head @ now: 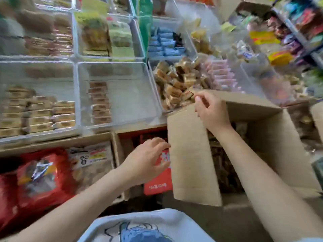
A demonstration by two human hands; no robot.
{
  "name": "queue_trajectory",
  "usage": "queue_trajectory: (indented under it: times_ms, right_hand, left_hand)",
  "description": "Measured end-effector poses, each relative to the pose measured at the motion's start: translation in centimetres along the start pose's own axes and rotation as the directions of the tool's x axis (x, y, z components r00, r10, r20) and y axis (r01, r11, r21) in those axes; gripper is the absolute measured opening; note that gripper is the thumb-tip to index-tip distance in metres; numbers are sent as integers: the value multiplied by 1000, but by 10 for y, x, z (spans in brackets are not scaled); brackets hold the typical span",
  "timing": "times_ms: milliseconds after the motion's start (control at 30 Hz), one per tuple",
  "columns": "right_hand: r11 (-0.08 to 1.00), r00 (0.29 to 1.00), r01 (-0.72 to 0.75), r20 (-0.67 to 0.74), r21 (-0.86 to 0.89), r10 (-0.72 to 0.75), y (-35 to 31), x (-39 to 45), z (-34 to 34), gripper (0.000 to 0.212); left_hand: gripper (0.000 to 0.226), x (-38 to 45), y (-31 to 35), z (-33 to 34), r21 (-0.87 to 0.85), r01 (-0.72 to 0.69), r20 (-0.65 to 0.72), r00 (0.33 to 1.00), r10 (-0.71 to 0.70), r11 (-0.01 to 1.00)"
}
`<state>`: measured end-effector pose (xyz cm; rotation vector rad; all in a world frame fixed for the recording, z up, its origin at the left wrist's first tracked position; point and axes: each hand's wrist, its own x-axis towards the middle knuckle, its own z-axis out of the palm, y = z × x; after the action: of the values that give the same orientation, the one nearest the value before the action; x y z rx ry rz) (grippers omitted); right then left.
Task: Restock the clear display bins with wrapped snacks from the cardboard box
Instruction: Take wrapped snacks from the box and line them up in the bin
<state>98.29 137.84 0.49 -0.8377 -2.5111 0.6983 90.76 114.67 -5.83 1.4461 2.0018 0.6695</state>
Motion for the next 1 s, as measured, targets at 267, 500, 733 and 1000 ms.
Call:
queue_trajectory:
  times_ms: [267,500,733,1000]
  right_hand:
    - [923,873,-139,396,-360,286,142,-39,-44,18]
    - [772,661,151,643,-618,386,223,-42,-12,33]
    - [703,704,326,659,-632,266,248,-47,8,27]
    - [437,627,-769,682,466,376,193,-15,-52,25]
  left_hand:
    - [71,56,93,65,-4,-65,-99,993,64,998]
    - [57,67,96,87,27,16,-234,972,-9,1000]
    - [54,66,100,92,14,35,-275,961,-30,999]
    - [48,69,98,90,58,10,-325,946,10,998]
